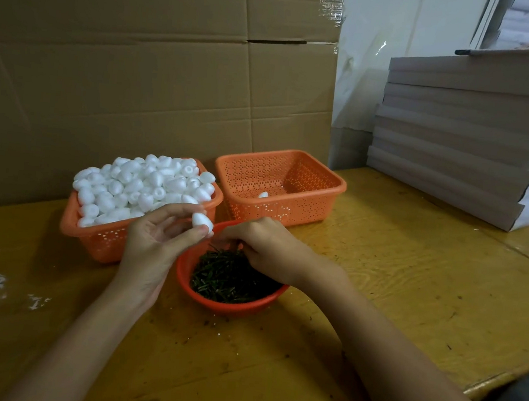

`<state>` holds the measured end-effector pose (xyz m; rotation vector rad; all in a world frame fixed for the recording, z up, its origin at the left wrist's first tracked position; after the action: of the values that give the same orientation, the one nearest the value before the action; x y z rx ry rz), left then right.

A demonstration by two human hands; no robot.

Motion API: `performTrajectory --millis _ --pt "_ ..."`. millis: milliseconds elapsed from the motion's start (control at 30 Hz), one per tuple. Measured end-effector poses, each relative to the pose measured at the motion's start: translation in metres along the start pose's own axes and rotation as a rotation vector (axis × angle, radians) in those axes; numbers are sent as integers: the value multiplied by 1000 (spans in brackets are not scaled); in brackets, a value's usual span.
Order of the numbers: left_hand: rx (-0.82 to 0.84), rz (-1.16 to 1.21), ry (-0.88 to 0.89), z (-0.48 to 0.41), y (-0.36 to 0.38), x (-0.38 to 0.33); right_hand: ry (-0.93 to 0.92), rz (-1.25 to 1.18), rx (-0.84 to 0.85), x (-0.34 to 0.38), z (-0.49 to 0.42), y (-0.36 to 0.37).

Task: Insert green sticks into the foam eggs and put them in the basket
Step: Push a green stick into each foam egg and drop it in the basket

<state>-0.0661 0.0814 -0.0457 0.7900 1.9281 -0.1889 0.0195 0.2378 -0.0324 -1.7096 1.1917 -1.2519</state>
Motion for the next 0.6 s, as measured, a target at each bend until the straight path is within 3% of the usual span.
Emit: performTrajectory --millis 600 --pt "-34 31 1 -1 0 1 -103 -71 -89 7 5 -6"
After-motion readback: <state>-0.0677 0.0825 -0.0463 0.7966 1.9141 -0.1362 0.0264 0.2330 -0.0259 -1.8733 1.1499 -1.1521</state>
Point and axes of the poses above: each hand's wrist, its own z-axis away from the middle knuckle, its own y-axis out of the palm, x = y × z, the point moved 5 cm from there along -z, towards the middle knuckle, and after that the axes turned 7 degrees about y, right-handed, at the moved point
